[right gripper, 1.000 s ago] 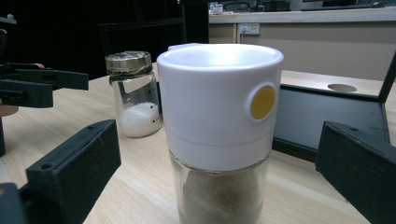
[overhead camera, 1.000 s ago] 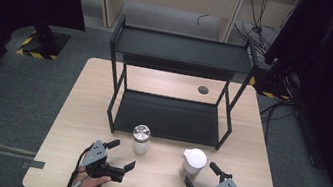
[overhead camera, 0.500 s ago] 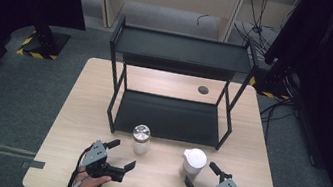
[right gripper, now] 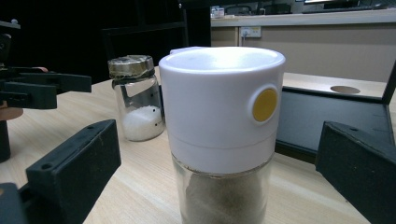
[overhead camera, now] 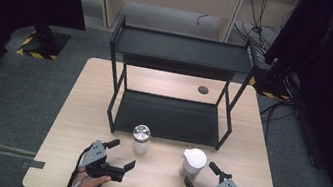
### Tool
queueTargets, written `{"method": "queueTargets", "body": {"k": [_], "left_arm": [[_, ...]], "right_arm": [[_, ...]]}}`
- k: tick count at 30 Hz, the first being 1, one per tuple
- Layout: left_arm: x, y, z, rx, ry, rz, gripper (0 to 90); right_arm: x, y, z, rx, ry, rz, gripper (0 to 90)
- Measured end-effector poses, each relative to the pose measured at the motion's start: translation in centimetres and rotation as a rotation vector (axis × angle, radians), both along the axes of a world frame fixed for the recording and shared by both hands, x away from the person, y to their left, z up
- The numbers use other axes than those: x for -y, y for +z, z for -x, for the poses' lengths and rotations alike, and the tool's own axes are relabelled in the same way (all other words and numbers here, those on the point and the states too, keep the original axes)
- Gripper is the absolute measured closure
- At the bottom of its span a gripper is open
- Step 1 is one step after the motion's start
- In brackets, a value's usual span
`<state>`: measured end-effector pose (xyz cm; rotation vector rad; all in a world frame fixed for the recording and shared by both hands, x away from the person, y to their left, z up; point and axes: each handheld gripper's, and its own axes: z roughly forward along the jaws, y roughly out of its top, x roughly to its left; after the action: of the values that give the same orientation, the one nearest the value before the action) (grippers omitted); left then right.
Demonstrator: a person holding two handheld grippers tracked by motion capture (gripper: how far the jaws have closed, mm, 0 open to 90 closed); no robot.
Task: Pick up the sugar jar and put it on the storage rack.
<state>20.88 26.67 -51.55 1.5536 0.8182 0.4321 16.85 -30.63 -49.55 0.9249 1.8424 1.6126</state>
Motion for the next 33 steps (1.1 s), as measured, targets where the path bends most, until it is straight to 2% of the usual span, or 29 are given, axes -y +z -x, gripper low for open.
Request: {"method": "queueTargets", "body": {"k": [33], "left_arm": [[0.28,-0.06,0.09,0.005,0.006,-0.003,0.2]], "right_arm": [[-0.05,-0.1,0.06,0.006,-0.001,-0.003,0.4]]}}
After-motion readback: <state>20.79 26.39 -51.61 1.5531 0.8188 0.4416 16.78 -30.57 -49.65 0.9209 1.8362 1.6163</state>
